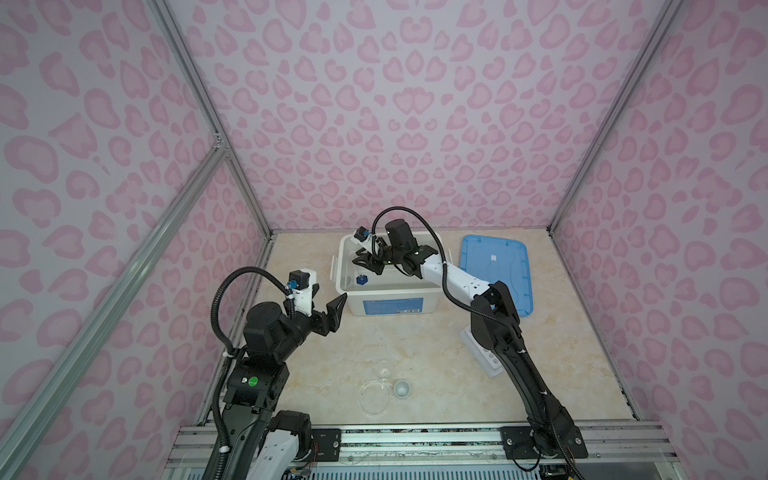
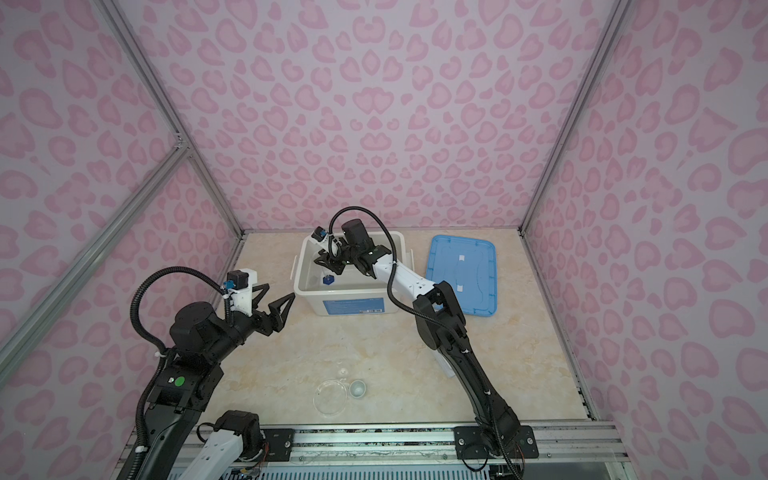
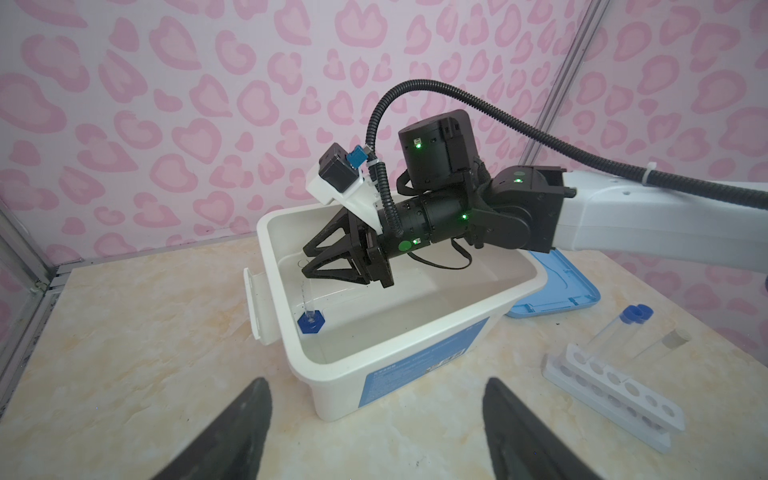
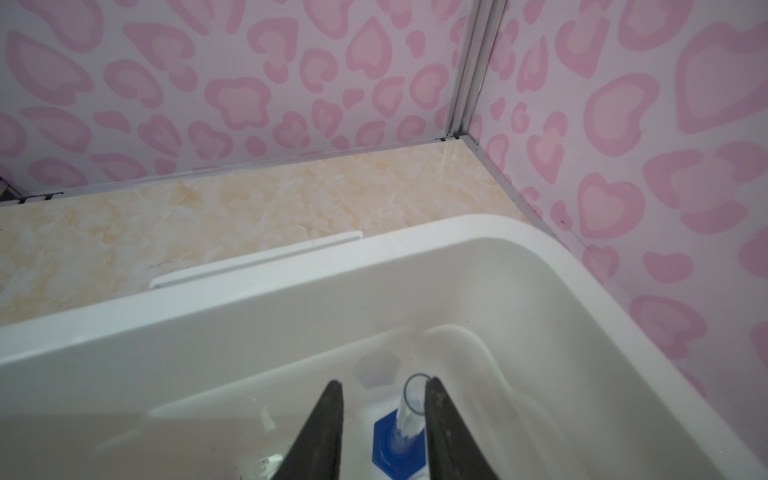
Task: Organize the chemistry lab equipment
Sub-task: 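Open the right gripper to release the cylinder inside the box, then raise the right gripper and swing it toward the petri dish near the robot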
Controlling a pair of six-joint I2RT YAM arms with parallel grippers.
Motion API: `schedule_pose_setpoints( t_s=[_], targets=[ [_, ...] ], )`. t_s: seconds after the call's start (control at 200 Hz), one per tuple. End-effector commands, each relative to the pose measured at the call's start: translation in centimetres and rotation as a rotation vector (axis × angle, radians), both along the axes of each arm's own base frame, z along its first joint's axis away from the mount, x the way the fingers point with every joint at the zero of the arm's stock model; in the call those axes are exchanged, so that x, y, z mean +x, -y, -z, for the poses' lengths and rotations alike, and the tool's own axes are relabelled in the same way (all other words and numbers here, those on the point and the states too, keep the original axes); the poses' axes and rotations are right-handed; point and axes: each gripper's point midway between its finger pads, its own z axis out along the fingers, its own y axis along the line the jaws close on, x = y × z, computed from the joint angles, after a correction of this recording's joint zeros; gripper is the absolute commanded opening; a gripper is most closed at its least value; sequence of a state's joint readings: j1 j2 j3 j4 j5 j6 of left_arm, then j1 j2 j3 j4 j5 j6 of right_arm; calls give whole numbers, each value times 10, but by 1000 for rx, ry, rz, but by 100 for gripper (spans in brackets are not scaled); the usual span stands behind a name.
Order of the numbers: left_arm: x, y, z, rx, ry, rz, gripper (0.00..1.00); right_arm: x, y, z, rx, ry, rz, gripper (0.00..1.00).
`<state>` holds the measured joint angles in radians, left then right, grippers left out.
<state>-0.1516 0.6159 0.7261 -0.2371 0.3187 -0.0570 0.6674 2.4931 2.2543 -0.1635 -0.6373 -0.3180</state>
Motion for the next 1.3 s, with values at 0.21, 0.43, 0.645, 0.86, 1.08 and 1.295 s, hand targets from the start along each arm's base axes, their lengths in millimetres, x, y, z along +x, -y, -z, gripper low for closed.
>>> schedule_pose_setpoints(
  t_s=[0.21, 0.43, 0.645, 0.86, 1.08, 1.295],
  targets=[
    [0, 3, -8, -17, 22, 16, 82, 1, 8, -33, 36, 49, 7, 33],
    [5, 5, -14, -25, 36, 25, 82, -16, 34, -83, 67, 149, 66, 33],
    [14, 16, -13, -50, 27, 56, 82, -48, 68, -122, 111, 201, 136, 34],
    [21, 34, -16, -42, 31, 94, 82, -86, 110, -131, 107, 185, 228, 36],
    [30, 56, -17, -36, 22, 155, 81, -133, 150, -128, 48, 122, 323, 38],
    [34, 68, -14, 4, -3, 203, 81, -185, 170, -106, -60, 30, 376, 38]
  ],
)
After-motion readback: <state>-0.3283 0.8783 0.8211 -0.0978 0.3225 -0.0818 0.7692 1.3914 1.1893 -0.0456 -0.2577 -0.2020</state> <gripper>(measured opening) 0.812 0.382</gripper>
